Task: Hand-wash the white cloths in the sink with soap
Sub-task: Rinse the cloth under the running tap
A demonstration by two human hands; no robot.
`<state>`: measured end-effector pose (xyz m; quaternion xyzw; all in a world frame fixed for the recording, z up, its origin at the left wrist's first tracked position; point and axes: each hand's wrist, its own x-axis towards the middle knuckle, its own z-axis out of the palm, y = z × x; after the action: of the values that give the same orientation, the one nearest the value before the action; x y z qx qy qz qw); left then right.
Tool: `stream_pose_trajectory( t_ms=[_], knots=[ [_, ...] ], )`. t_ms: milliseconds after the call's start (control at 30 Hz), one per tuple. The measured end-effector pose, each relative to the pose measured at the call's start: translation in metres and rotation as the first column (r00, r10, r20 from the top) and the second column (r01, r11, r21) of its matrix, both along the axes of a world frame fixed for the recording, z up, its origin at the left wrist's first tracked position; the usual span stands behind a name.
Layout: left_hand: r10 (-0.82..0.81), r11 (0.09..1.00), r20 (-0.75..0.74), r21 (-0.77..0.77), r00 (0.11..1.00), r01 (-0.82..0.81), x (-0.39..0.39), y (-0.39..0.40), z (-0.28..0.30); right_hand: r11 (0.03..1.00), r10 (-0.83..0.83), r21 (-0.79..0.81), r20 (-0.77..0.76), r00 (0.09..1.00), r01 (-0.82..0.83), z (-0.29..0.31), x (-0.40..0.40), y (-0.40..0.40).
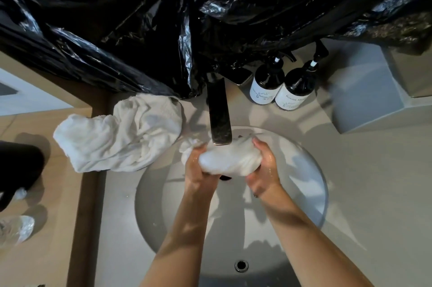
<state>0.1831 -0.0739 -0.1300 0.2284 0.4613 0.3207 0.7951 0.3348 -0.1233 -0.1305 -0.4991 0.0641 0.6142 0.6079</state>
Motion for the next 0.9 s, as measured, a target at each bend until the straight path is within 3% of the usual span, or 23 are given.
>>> stream_pose_trajectory(
  t_ms=[33,67,100,167,233,333,400,533,633,767,900],
  knots=[
    [0.075,0.962,0.184,-0.271,0.98,-0.023,0.002,0.001,0.016,1.0,-0.004,0.007,-0.006,1.0,0.004,-0.004,-0.005,0.004],
    [0.154,0.947,0.096,-0.297,0.983,-0.12,-0.001,0.004,0.012,1.0,-0.002,-0.01,-0.003,1.0,0.002,-0.003,-0.011,0.002],
    [0.128,0.986,-0.009,-0.105,0.992,-0.129,-0.005,0.0,0.011,0.999,0.035,-0.014,-0.01,0.999,-0.035,-0.008,-0.019,0.002],
    [0.129,0.99,-0.14,0.084,0.982,-0.118,-0.005,-0.001,0.011,0.993,0.105,-0.05,-0.02,0.994,-0.105,-0.01,-0.039,0.002],
    [0.091,0.989,-0.055,0.119,0.994,-0.084,-0.022,-0.001,0.008,0.995,0.07,-0.071,-0.02,0.997,-0.071,-0.022,-0.05,-0.001],
    [0.084,0.982,-0.043,0.176,0.996,-0.075,-0.015,-0.003,0.013,0.996,0.037,-0.08,0.083,0.996,-0.031,-0.027,-0.054,0.001],
    [0.103,0.984,-0.038,0.149,0.994,-0.097,-0.013,-0.004,0.011,0.995,0.088,-0.046,0.129,0.988,-0.083,-0.024,-0.052,0.005],
    [0.117,0.993,0.063,-0.013,0.991,-0.116,-0.006,-0.002,0.009,0.989,0.113,0.09,0.03,0.993,-0.115,-0.014,-0.045,0.01],
    [0.119,0.992,-0.033,0.04,0.992,-0.117,0.003,-0.001,0.014,0.985,0.107,0.131,0.053,0.993,-0.113,-0.01,-0.041,0.003],
    [0.228,0.973,-0.075,0.056,0.971,-0.224,0.017,-0.006,0.021,0.953,0.304,-0.087,0.263,0.916,-0.291,-0.015,-0.022,-0.012],
    [0.164,0.985,-0.217,-0.017,0.962,-0.172,0.02,-0.004,0.029,0.944,0.33,-0.091,0.21,0.92,-0.318,0.01,-0.002,-0.033]
  ],
)
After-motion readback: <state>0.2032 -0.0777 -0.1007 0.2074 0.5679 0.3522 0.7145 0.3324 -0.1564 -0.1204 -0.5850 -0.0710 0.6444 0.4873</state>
